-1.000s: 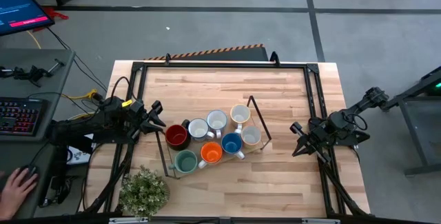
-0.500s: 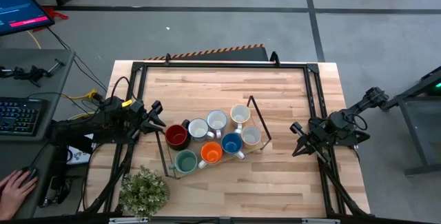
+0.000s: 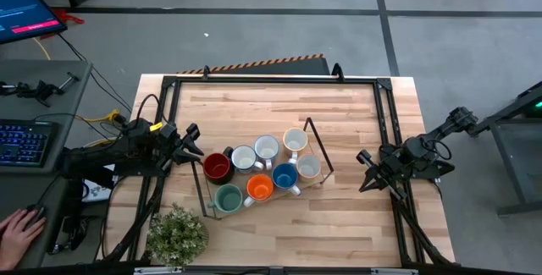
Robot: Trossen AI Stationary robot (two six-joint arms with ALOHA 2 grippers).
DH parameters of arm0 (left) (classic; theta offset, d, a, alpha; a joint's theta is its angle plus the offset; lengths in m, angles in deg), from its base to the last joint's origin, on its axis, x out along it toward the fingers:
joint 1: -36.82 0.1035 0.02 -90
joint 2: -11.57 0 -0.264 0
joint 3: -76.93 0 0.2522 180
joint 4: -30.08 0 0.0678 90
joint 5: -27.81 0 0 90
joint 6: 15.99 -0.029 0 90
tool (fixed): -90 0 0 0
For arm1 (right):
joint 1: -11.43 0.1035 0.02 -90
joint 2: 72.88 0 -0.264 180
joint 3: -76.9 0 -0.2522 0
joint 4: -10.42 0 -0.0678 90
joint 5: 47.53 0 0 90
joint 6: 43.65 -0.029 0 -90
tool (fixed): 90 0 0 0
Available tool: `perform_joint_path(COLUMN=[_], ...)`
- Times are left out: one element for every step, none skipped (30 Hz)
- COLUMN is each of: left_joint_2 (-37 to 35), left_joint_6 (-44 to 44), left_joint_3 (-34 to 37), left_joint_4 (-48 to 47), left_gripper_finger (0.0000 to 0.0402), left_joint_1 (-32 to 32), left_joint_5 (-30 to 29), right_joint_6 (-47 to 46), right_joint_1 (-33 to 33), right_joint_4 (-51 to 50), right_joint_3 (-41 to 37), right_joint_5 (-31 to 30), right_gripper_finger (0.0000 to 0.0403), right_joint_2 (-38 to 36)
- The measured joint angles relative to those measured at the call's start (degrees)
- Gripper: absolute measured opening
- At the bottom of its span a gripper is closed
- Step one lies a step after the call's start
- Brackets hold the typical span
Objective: Place coffee mugs
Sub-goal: Return to Home Position
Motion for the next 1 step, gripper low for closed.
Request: perform_joint_path(left_joint_2=[0.00], left_joint_6=[0.00], left_joint_3=[0.00], left_joint_4=[0.00], left_gripper_finger=[0.0076], left_joint_1=[0.00], left_joint_5=[0.00], right_joint_6=[-0.01], right_joint_1=[0.00], right_joint_4=[0.00], right_joint_3=[0.00], right_joint_5=[-0.01], right_gripper_finger=[0.0000], right_joint_2=[-0.01])
